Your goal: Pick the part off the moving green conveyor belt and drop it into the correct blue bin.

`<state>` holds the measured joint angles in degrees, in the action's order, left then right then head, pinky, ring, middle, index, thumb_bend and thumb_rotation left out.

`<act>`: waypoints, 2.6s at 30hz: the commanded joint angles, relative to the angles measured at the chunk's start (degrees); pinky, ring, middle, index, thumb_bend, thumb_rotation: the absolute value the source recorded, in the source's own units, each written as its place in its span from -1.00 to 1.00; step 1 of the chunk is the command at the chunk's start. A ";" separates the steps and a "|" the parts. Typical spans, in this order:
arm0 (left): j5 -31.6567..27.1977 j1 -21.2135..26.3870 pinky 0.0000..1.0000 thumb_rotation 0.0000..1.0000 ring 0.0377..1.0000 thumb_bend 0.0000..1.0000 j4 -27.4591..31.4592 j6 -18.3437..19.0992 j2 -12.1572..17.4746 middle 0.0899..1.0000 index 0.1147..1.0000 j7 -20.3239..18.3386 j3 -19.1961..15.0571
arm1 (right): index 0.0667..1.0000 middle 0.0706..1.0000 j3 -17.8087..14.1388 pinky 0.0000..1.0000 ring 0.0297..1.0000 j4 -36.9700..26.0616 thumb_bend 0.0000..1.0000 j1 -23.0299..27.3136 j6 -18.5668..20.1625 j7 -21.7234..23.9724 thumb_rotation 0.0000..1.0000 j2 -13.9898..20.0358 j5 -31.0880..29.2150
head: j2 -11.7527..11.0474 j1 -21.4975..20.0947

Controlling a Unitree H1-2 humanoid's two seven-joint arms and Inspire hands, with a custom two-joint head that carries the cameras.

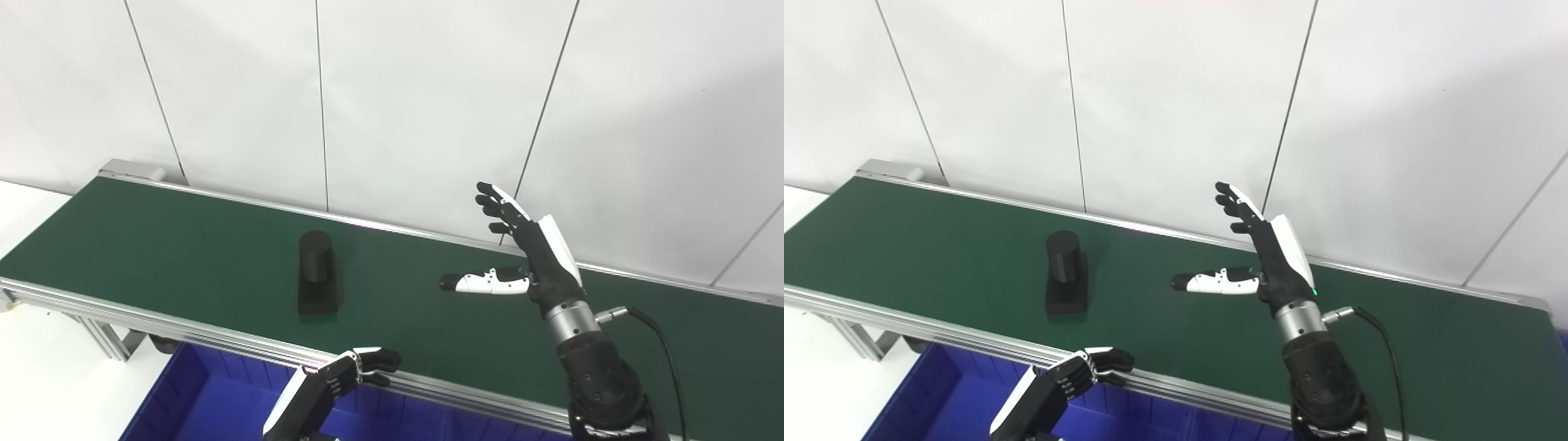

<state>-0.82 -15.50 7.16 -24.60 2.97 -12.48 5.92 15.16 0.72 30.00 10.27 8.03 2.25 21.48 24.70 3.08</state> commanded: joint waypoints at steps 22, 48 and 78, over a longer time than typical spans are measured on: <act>2.42 -1.02 0.34 -0.36 0.47 1.00 2.80 -2.30 0.53 0.47 0.39 3.36 1.81 | 0.73 0.71 2.78 0.45 0.62 9.99 0.84 6.27 -2.51 -4.61 -0.45 -5.46 4.16 | 0.39 0.18; 3.98 -1.32 0.32 -0.31 0.44 1.00 3.12 -2.30 1.51 0.46 0.38 5.72 3.44 | 0.63 0.57 3.56 0.47 0.55 19.24 0.74 6.73 -7.19 -8.67 -0.59 -5.85 4.22 | 0.04 -0.62; 0.53 -2.83 0.34 -0.40 0.47 0.98 4.65 -2.31 3.69 0.49 0.42 3.76 3.70 | 0.78 0.75 4.37 0.49 0.66 32.06 0.83 12.38 -7.64 -12.26 -0.43 -9.47 4.85 | 1.44 -1.58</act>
<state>0.33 -17.87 9.55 -24.60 6.07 -8.26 9.59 19.58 33.67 38.92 6.25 -2.70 -6.06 26.45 26.10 1.49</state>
